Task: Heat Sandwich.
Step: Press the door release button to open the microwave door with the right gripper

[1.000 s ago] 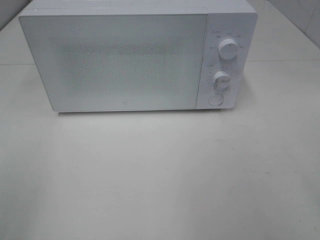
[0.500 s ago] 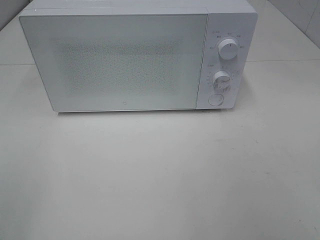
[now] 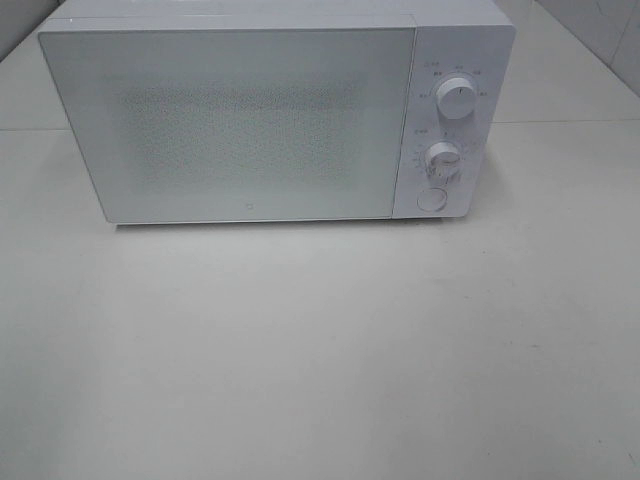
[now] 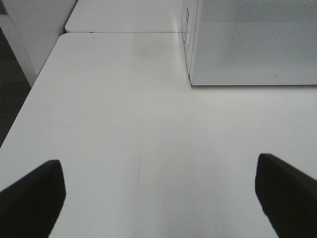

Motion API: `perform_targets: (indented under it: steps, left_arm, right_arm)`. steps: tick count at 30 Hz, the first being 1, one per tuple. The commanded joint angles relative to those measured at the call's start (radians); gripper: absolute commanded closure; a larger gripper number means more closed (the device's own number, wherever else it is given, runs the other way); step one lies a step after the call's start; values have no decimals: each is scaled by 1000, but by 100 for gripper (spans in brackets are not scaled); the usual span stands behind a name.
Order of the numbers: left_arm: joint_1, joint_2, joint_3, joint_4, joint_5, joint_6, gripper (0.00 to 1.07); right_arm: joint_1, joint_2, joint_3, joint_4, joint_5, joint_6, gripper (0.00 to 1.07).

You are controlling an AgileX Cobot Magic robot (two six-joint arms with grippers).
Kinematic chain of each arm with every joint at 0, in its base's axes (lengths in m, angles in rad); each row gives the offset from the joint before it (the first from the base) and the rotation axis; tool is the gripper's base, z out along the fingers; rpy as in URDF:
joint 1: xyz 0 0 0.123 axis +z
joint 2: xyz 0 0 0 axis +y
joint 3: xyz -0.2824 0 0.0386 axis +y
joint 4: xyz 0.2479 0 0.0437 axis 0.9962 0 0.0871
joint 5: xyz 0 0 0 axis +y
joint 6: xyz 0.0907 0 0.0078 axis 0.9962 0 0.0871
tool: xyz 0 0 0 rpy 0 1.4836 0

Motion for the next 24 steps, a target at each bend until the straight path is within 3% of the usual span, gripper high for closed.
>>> perform_targets:
  steps: [1,6,24]
  left_arm:
    - [3,-25,3,-8,-5,-7,9]
    - [3,-25,3,-8,-5,-7,9]
    - [3,-22,3,-8,-5,-7,9]
  right_arm:
    - [-55,-66,4,55,2,-81,31]
    - [-108,-115,5,110,0,-158,31]
    - [-108,-72,-29,133,-26,-153,31]
